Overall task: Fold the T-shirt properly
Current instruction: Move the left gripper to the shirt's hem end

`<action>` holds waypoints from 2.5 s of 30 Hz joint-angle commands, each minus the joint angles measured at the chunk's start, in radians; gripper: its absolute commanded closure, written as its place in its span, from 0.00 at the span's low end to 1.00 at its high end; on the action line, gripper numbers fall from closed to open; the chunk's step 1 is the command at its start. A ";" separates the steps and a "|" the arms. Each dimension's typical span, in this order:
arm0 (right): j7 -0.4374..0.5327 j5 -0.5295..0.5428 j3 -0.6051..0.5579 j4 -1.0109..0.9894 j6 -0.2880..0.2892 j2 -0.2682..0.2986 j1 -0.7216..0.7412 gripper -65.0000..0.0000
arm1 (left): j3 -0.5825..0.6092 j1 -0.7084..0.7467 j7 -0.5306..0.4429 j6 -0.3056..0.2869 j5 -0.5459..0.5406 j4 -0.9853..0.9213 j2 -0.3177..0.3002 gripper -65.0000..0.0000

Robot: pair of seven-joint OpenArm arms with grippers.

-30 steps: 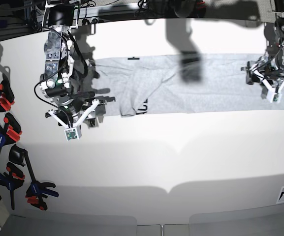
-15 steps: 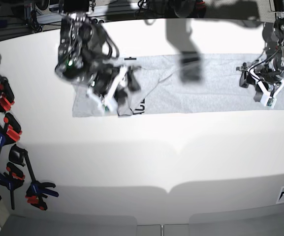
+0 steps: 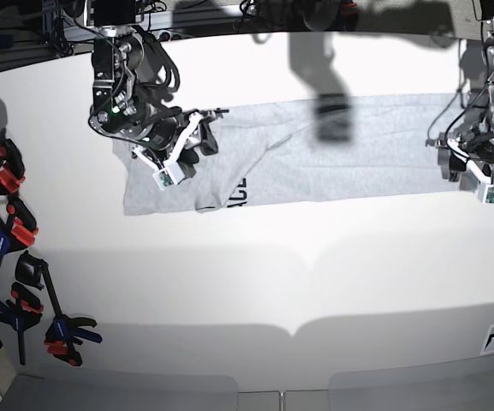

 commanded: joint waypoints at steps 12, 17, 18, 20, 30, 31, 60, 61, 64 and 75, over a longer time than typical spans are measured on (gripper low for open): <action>-0.060 -0.065 0.115 0.005 -0.031 0.051 -0.005 0.60 | -0.008 -0.012 -0.006 0.006 -0.003 0.017 -0.020 0.45; -0.060 0.008 0.115 0.057 -0.001 0.050 0.011 0.60 | -0.008 -0.018 0.057 0.008 -0.005 0.017 -0.022 0.44; -0.060 0.013 0.115 0.082 0.004 0.050 0.014 0.60 | -0.008 -0.026 0.070 0.008 -0.016 0.016 -0.026 0.43; -0.060 0.028 0.116 0.148 0.006 0.050 0.017 0.60 | -0.008 -0.048 0.094 0.008 -0.060 0.016 -0.049 0.43; -0.089 0.031 0.116 0.505 0.005 0.050 0.003 0.60 | -0.008 -0.128 0.158 -0.069 -0.290 -0.218 -0.212 0.43; -0.093 0.031 0.116 0.526 0.005 0.049 0.000 0.60 | -0.008 -0.128 0.157 -0.100 -0.337 -0.269 -0.215 0.43; -0.121 0.031 0.116 0.588 0.005 0.045 -0.041 0.60 | -0.008 -0.111 0.365 -0.480 -0.909 -0.680 -0.161 0.43; -0.121 0.031 0.116 0.588 0.005 0.045 -0.041 0.60 | -0.008 -0.111 0.351 -0.480 -0.909 -0.680 -0.161 0.43; -0.121 0.031 0.116 0.588 0.005 0.045 -0.041 0.60 | -0.008 -0.111 0.319 -0.481 -0.909 -0.680 -0.160 0.46; -0.132 0.031 0.116 0.588 0.005 0.045 -0.041 0.60 | -0.020 -0.189 0.189 -0.508 -0.669 -0.680 -0.164 1.00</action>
